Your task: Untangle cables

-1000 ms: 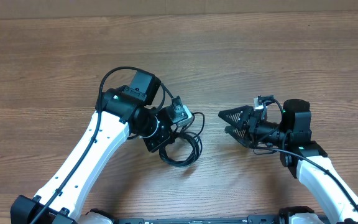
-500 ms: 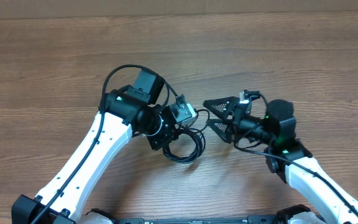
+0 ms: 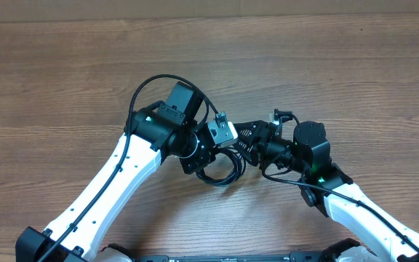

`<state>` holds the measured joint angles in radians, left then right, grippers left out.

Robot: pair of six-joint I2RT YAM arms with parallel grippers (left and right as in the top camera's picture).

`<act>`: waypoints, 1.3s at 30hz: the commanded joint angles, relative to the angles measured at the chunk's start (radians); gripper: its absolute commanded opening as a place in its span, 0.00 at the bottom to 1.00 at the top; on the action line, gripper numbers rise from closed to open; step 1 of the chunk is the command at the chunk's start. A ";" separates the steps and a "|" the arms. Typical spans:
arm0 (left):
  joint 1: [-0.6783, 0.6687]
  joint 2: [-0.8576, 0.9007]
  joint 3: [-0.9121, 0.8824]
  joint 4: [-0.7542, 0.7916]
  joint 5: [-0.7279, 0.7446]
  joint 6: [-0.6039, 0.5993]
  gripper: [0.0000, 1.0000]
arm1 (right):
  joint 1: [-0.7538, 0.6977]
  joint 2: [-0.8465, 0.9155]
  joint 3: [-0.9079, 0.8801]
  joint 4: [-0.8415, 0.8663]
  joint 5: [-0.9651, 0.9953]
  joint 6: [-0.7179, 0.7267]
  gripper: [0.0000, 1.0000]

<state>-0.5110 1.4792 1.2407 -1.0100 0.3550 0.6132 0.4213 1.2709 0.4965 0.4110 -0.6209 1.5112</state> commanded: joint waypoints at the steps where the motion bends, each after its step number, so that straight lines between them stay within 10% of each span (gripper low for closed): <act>1: -0.007 -0.013 0.021 0.025 -0.001 0.001 0.04 | 0.011 0.003 0.016 0.007 0.013 0.007 0.34; 13: -0.006 -0.013 0.021 0.044 0.000 0.000 0.04 | 0.039 0.003 0.016 0.003 0.108 -0.009 0.04; 16: -0.004 -0.013 0.021 0.045 -0.025 -0.029 0.04 | 0.039 0.003 0.016 0.001 0.090 -0.237 0.04; 20: 0.013 -0.013 0.021 0.047 -0.157 -0.178 0.04 | 0.035 0.003 0.016 -0.049 0.078 -0.491 0.04; 30: 0.053 -0.013 0.021 0.103 -0.225 -0.785 0.15 | 0.035 0.003 0.016 -0.086 0.050 -0.603 0.04; 39: 0.052 -0.013 0.019 0.124 -0.224 -0.831 0.33 | 0.035 0.003 0.016 -0.130 0.058 -0.603 0.04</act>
<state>-0.4622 1.4792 1.2407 -0.8864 0.1448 -0.1642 0.4534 1.2747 0.5056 0.2687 -0.5541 0.9276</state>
